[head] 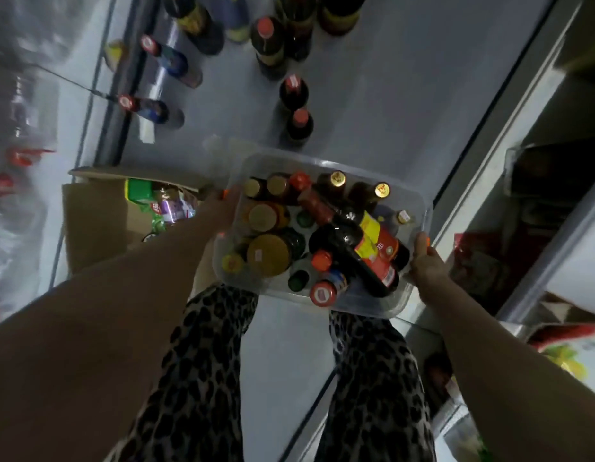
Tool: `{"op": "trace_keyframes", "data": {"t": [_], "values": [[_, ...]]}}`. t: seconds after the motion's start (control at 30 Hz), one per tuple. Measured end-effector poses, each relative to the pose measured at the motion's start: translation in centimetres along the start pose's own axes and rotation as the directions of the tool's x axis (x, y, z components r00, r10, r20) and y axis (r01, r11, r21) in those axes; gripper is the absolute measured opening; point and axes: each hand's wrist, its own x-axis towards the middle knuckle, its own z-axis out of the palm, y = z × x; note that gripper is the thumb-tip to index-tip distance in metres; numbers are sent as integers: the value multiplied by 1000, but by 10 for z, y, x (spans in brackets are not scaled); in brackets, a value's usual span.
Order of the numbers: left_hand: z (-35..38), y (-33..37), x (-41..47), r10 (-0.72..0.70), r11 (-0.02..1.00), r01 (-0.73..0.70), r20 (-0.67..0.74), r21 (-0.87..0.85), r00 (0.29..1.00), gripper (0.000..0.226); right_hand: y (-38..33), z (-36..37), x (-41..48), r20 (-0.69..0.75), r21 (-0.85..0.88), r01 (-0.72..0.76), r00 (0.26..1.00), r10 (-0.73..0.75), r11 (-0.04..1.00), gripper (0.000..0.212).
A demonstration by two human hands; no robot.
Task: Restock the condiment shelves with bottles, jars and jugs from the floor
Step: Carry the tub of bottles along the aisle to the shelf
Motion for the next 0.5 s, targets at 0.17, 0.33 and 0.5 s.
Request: {"op": "trace_keyframes", "data": {"t": [0.17,0.33,0.5], "values": [[16,5,54,25,993,-23,-17,112,1000,56,9,26,37,6,26,-68,998,68,997,78],[36,5,102,18,986,-17,-3,164,1000,53,15,49,81,-6,81,-51,999,51,995,75],[58,-6,147,20,986,-17,-13,163,1000,58,19,74,130,4,110,-78,997,78,991,81]]}}
